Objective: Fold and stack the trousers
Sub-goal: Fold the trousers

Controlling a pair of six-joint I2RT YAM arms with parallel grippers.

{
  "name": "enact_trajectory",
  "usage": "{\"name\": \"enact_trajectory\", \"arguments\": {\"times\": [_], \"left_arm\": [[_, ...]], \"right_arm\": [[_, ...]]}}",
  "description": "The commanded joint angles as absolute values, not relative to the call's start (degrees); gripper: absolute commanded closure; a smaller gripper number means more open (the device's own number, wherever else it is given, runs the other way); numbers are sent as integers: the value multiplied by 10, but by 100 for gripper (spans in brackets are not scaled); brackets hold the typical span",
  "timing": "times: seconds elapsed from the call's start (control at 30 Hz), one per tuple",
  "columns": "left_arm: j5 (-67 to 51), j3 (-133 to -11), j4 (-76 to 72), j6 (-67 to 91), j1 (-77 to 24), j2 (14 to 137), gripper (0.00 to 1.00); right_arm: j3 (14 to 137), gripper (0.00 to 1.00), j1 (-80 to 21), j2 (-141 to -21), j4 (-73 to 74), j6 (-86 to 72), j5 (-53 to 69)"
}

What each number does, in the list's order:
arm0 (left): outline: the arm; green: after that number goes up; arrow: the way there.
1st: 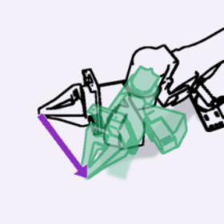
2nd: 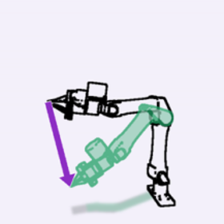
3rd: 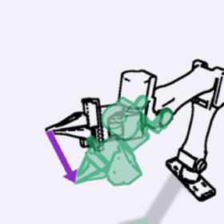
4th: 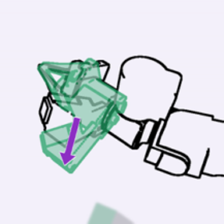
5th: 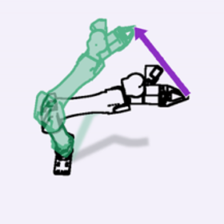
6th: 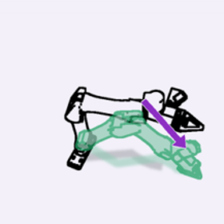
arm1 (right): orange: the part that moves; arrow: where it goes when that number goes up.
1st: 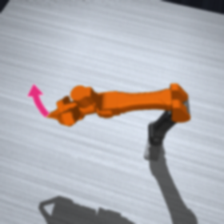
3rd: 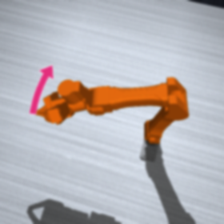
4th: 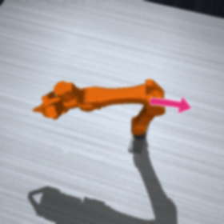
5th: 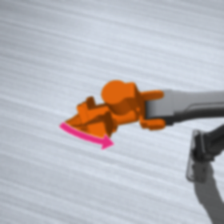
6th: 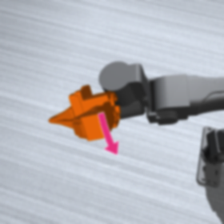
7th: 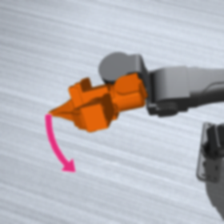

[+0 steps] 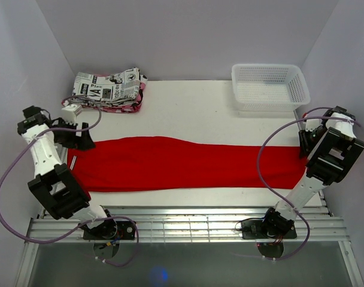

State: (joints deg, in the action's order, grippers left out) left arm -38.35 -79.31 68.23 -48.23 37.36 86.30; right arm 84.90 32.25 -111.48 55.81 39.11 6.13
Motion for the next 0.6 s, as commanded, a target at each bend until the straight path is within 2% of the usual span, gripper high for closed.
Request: {"name": "enact_trajectory", "arguments": {"times": [0.0,0.1,0.4,0.47,0.5,0.57], "left_arm": [[-420,-795,658,-419,302,861,2],[-420,-809,641,-385,268,875,2],[-416,-845,627,-338,229,899,2],[-409,-828,621,-334,221,898,2],[-392,-821,606,-328,210,897,2],[-371,-793,588,-309,203,897,2]], "right_arm": [[881,59,323,-1140,569,352,104],[878,46,318,-1157,559,334,84],[832,46,316,-1152,494,311,33],[830,57,315,-1154,493,312,38],[829,78,315,-1147,490,312,40],[825,87,315,-1132,486,315,56]]}}
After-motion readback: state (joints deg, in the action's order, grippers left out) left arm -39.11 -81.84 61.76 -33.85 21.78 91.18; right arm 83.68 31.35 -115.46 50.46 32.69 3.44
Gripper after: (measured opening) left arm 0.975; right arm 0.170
